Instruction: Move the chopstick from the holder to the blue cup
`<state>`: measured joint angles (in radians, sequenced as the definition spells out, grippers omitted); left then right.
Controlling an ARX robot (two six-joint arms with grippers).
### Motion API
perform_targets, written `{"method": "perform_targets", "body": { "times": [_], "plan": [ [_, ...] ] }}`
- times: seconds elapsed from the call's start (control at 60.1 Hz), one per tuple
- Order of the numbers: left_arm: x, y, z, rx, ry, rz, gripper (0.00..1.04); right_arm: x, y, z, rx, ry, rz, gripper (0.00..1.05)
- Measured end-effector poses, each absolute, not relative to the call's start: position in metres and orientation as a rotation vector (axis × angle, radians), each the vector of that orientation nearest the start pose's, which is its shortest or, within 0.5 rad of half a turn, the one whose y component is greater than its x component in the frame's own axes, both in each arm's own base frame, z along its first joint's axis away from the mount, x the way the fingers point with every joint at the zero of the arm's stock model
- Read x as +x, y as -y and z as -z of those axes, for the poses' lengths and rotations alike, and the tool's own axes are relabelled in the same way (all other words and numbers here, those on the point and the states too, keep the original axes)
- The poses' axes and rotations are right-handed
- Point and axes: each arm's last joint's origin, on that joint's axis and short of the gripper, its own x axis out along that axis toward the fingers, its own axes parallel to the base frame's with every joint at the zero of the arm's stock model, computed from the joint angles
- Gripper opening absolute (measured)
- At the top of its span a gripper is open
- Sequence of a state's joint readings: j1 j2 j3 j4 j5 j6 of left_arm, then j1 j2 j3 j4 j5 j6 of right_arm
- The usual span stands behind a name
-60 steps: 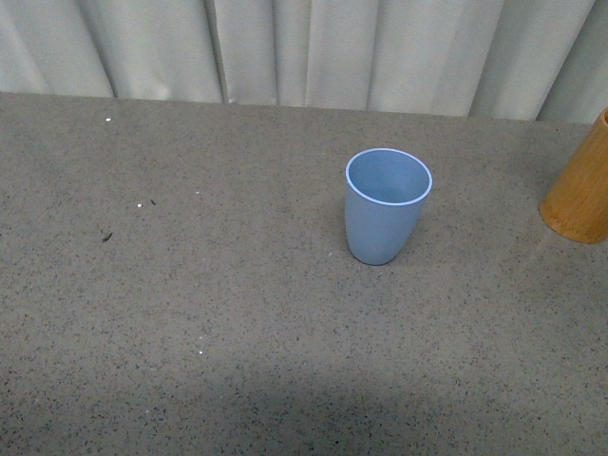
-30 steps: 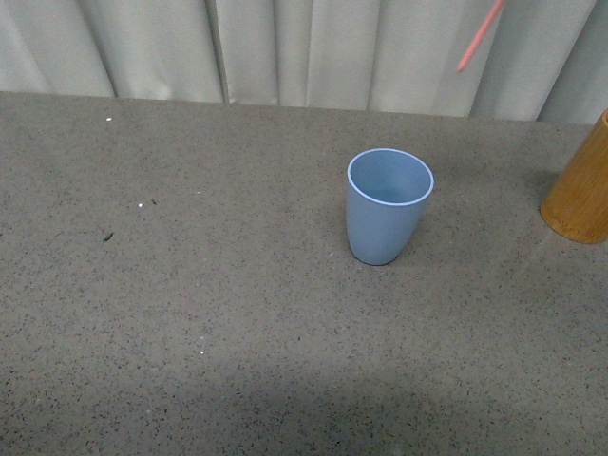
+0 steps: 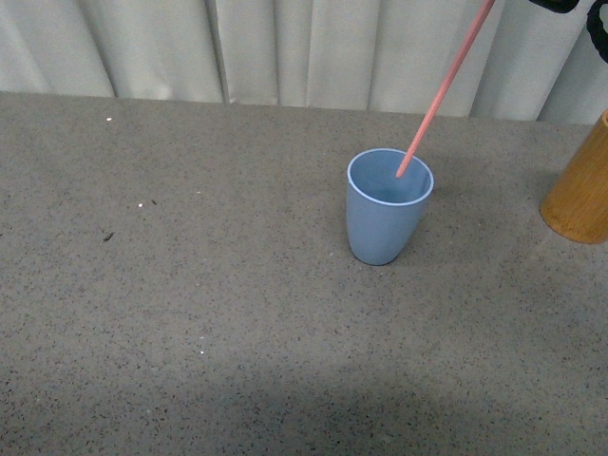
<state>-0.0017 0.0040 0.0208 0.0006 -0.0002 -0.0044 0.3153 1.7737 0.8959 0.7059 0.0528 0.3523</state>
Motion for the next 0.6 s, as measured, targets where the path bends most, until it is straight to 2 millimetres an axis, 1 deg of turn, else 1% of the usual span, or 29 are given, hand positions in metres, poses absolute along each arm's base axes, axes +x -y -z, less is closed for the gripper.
{"method": "perform_targets", "body": {
  "times": [0.333,0.532,0.549,0.566,0.599],
  "plan": [
    [0.097,0.000,-0.170,-0.004,0.017,0.002,0.98,0.356,-0.113,-0.179,0.322,-0.246,-0.206,0.01],
    [0.097,0.000,-0.170,-0.004,0.017,0.002,0.98,0.357,-0.113,-0.178,0.321,-0.236,-0.204,0.01],
    [0.097,0.000,-0.170,-0.004,0.017,0.002,0.98,0.357,-0.114,-0.178,0.319,-0.234,-0.208,0.03],
    [0.097,0.000,-0.170,-0.004,0.017,0.002,0.98,0.357,-0.115,-0.179,0.322,-0.230,-0.219,0.09],
    [0.097,0.000,-0.170,-0.004,0.017,0.002,0.98,0.356,-0.116,-0.179,0.321,-0.230,-0.229,0.15]
  ]
}}
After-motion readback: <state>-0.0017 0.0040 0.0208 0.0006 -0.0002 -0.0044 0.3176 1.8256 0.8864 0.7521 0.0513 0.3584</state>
